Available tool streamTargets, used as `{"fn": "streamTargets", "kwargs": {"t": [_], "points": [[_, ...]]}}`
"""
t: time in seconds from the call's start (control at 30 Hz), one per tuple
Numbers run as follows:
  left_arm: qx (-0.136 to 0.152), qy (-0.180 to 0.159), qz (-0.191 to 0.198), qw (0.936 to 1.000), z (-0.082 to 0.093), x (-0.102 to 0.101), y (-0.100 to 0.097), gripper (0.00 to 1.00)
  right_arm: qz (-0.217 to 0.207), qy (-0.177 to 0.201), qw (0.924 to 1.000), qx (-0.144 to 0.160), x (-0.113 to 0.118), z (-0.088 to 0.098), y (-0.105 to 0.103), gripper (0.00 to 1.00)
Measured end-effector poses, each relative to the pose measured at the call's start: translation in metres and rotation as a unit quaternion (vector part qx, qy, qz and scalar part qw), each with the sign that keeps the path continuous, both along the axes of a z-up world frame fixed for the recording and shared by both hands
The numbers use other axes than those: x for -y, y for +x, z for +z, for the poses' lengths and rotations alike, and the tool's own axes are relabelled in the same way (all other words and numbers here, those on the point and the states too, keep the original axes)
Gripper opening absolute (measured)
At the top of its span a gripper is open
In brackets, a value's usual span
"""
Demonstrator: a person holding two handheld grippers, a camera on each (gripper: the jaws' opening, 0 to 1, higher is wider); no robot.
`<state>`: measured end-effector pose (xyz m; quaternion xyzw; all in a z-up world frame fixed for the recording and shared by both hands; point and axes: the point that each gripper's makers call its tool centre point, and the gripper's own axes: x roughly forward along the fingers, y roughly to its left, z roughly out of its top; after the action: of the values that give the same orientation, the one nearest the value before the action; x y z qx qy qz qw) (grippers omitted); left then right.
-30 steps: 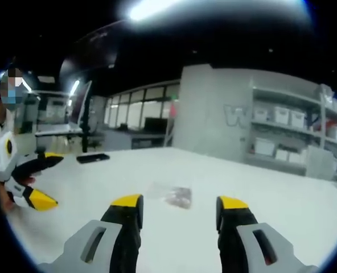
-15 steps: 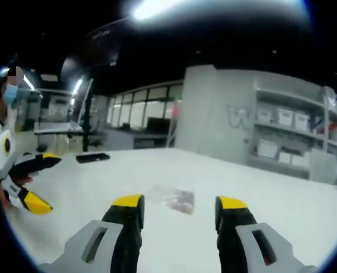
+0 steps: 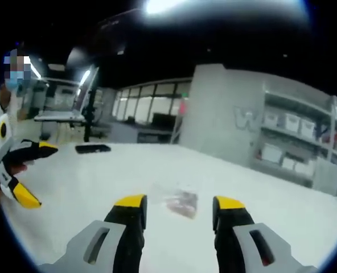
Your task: Open the resealable bag by pulling the two sides of the seal apart until the entire bag opening is separated and visibly accessible.
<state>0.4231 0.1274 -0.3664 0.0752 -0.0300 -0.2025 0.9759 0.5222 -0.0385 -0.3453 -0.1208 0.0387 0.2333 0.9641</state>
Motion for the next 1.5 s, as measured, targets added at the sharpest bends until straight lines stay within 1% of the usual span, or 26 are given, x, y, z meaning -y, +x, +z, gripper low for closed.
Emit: {"fn": "streamTargets", "kwargs": {"t": [0.1, 0.3, 0.5, 0.77, 1.03, 1.3, 1.5], "points": [[-0.003, -0.002, -0.003, 1.0000, -0.003, 0.002, 0.001, 0.85, 0.005, -0.007, 1.0000, -0.002, -0.004, -0.004, 0.003, 0.45], [0.001, -0.003, -0.002, 1.0000, -0.001, 0.001, 0.001, 0.85, 0.007, -0.009, 0.9999, -0.003, -0.008, -0.008, 0.009, 0.44], [0.003, -0.002, -0.002, 1.0000, -0.001, 0.002, 0.000, 0.85, 0.006, -0.006, 1.0000, -0.001, -0.006, -0.010, 0.011, 0.42], [0.005, 0.000, -0.003, 1.0000, -0.001, 0.007, -0.002, 0.85, 0.003, -0.019, 0.9998, -0.004, -0.002, -0.013, 0.015, 0.41], [0.006, 0.003, -0.003, 1.0000, -0.002, 0.006, -0.003, 0.85, 0.007, -0.025, 0.9996, -0.007, -0.008, -0.017, 0.022, 0.39], [0.006, 0.003, -0.003, 1.0000, -0.003, 0.006, -0.004, 0.85, 0.014, -0.033, 0.9993, -0.015, -0.016, -0.027, 0.029, 0.37], [0.007, 0.001, -0.001, 1.0000, -0.003, 0.004, -0.004, 0.85, 0.018, -0.037, 0.9990, -0.016, -0.017, -0.030, 0.031, 0.36]]}}
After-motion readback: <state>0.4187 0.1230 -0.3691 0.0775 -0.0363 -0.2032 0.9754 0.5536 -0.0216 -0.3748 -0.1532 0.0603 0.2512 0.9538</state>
